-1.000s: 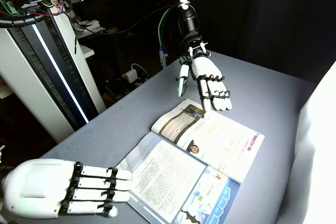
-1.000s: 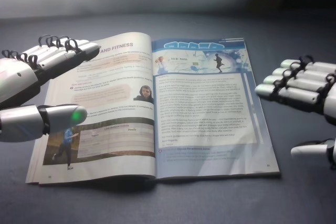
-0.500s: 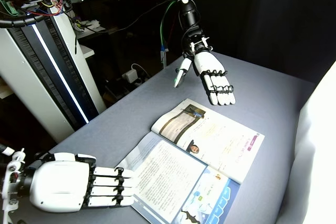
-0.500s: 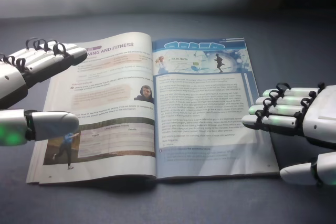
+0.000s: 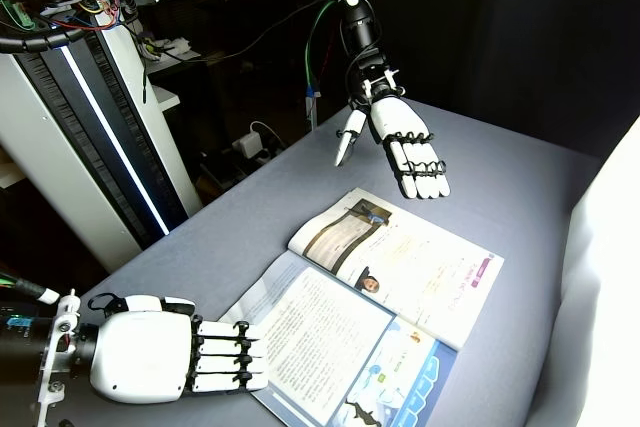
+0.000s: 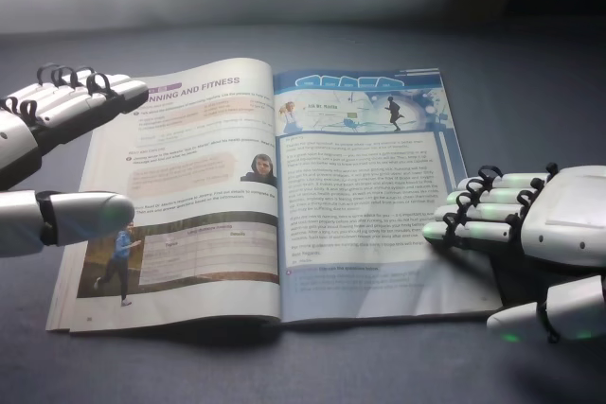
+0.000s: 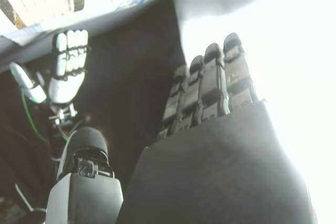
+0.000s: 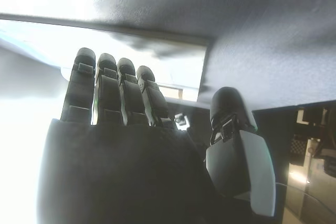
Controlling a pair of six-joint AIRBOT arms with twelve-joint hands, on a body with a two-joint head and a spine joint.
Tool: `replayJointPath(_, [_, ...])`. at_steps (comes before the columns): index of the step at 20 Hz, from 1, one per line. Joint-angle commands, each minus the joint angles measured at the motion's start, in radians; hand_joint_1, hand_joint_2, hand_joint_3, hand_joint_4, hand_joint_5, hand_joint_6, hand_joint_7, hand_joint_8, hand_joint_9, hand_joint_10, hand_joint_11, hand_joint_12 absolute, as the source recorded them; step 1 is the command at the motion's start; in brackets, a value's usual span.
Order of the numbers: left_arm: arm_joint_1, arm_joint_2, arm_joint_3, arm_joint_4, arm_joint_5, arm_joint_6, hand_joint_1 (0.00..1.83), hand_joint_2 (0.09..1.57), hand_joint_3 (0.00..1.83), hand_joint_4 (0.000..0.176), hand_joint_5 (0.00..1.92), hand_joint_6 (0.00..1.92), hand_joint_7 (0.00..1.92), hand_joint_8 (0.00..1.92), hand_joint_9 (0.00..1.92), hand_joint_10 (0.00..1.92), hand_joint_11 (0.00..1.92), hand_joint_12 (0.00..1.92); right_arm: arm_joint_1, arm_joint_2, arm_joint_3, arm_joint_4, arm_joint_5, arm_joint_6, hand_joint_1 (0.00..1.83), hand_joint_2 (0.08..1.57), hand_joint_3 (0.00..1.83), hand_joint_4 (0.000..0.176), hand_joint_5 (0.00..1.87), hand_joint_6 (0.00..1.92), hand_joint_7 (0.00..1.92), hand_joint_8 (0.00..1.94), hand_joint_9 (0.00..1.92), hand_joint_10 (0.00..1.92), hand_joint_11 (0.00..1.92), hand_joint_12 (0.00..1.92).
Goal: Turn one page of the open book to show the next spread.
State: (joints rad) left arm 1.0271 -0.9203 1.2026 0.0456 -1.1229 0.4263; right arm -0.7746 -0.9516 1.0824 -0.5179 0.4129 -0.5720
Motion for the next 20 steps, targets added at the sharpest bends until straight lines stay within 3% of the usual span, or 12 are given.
replayJointPath(1, [0.000, 0.010, -0.001, -0.031, -0.130, 0.000, 0.00, 1.11, 0.00, 0.007, 0.00, 0.00, 0.00, 0.00, 0.00, 0.00, 0.00, 0.00, 0.011, -0.008, 0.004, 0.014, 0.068, 0.007, 0.02, 1.22, 0.00, 0.000, 0.00, 0.00, 0.00, 0.00, 0.00, 0.00, 0.00, 0.00])
replayJointPath(6, [0.032, 0.023, -0.010, -0.048, -0.131, 0.000, 0.00, 1.12, 0.00, 0.000, 0.00, 0.00, 0.00, 0.00, 0.00, 0.00, 0.00, 0.00, 0.033, -0.079, 0.063, -0.064, 0.063, 0.104, 0.00, 1.18, 0.00, 0.000, 0.00, 0.00, 0.00, 0.00, 0.00, 0.00, 0.00, 0.00])
replayJointPath(11, [0.098, 0.028, -0.024, -0.090, -0.147, 0.000, 0.00, 1.16, 0.02, 0.000, 0.00, 0.00, 0.00, 0.00, 0.00, 0.00, 0.00, 0.00, 0.090, -0.129, 0.084, -0.108, 0.066, 0.109, 0.00, 1.17, 0.00, 0.000, 0.00, 0.00, 0.00, 0.00, 0.00, 0.00, 0.00, 0.00])
replayJointPath(14, [0.129, 0.028, -0.030, -0.111, -0.153, 0.000, 0.00, 1.33, 0.02, 0.000, 0.00, 0.00, 0.00, 0.00, 0.00, 0.00, 0.00, 0.00, 0.120, -0.168, 0.106, -0.116, 0.085, 0.109, 0.00, 1.14, 0.00, 0.000, 0.00, 0.00, 0.00, 0.00, 0.00, 0.00, 0.00, 0.00])
replayJointPath(18, [0.197, 0.030, -0.042, -0.164, -0.181, 0.000, 0.19, 1.44, 0.03, 0.000, 0.01, 0.00, 0.00, 0.00, 0.00, 0.00, 0.00, 0.00, 0.165, -0.236, 0.154, -0.116, 0.129, 0.109, 0.00, 1.13, 0.00, 0.000, 0.00, 0.00, 0.00, 0.00, 0.00, 0.00, 0.00, 0.00])
replayJointPath(20, [0.226, 0.030, -0.047, -0.185, -0.197, 0.000, 0.46, 1.50, 0.01, 0.000, 0.05, 0.00, 0.00, 0.00, 0.00, 0.00, 0.00, 0.00, 0.186, -0.272, 0.178, -0.116, 0.149, 0.109, 0.00, 1.14, 0.00, 0.000, 0.00, 0.00, 0.00, 0.00, 0.00, 0.00, 0.00, 0.00])
